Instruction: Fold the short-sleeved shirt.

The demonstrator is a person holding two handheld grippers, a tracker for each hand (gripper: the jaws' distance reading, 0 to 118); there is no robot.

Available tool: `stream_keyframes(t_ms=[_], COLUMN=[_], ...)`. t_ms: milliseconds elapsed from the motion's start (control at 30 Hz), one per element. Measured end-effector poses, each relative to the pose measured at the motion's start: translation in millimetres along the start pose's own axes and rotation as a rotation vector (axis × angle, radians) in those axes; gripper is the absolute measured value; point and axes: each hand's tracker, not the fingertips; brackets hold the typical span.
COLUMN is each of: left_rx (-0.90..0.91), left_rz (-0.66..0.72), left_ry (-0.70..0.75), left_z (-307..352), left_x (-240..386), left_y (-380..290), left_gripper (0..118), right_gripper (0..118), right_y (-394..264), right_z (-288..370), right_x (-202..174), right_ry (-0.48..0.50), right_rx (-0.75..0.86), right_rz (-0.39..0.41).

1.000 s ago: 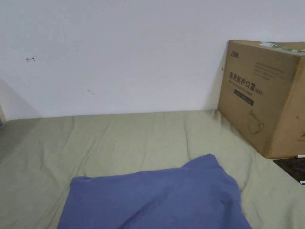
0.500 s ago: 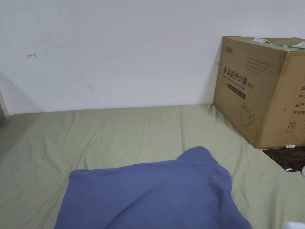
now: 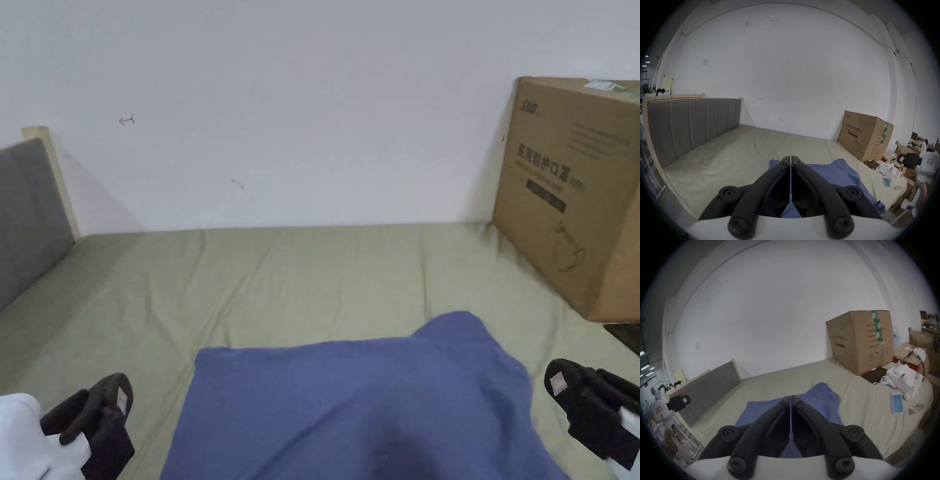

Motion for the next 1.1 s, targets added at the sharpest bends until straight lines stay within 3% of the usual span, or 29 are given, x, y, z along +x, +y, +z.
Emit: stream_keyframes(t_ms=[33,100,167,233,300,367,400,433,467,500,700,733,767,800,833,1067,1100], left_rx=[-0.042,-0.187,-0.459,-0.755,-0.821,-0.874,-0.899,-0.906,-0.927,-0.926,-0.921,-0.928,-0.95,-0.978,-1.004,-0.786,-0.761], left_rz=[0.032,0.01,0.029,0.132,0.198,0.104,0.065,0.019,-0.02,-0.026,-0.082,-0.106,-0.115,-0.135,-0.149,-0.141,-0.118], left_ry=[-0.038,0.019,0.028,-0.014,-0.014,-0.012,-0.006,0.027,0.016,-0.003,-0.021,-0.044,-0.094,-0.12,-0.126,-0.102,-0.105], left_z=[-6.0,-17.9,-43.2,-67.0,-77.8,-85.8,-90.0,-89.7,-94.5,-96.9,-119.4,-121.7,-122.5,-123.6,-122.0,-81.6,-72.2], left_x=[-2.4,-10.4,-28.7,-56.7,-81.3,-94.0,-97.9,-95.3,-97.8,-99.8,-95.7,-92.2,-87.4,-83.8,-81.6,-76.2,-76.9], left_y=[1.2,8.0,8.8,-8.7,-37.5,-57.6,-66.2,-76.1,-86.9,-94.3,-132.0,-136.8,-141.5,-145.2,-151.6,-130.1,-128.2], left_gripper=[0,0,0,0,0,0,12,46,99,111,107,102,74,33,2,2,2], right_gripper=[1,1,1,1,1,1,1,1,1,1,1,1,1,1,1,2,9], right_y=[1.1,2.5,2.3,0.3,-4.2,-7.8,-10.9,-13.3,-15.1,-17.0,-25.5,-26.7,-28.0,-28.9,-29.5,-34.6,-37.6], right_z=[-1.9,-4.7,-2.8,-4.1,-6.9,-9.0,-10.5,-11.8,-13.2,-15.5,-26.0,-27.0,-28.4,-29.8,-30.8,-24.8,-24.6], right_x=[-2.7,-7.9,-9.5,-7.4,-3.5,-2.0,-0.6,0.7,1.1,2.9,6.1,5.8,5.8,6.0,6.6,40.5,49.7], right_ry=[0.022,0.009,0.027,0.039,0.052,0.049,0.039,0.026,0.015,0.012,-0.003,-0.005,-0.006,-0.008,-0.01,-0.045,-0.095], right_rx=[-0.025,-0.059,-0.086,-0.127,-0.168,-0.198,-0.209,-0.222,-0.241,-0.262,-0.335,-0.342,-0.352,-0.363,-0.372,-0.418,-0.446], right_rz=[0.012,0.085,0.117,0.113,0.095,0.085,0.086,0.085,0.077,0.06,0.008,0.009,0.01,0.01,0.009,0.004,0.004])
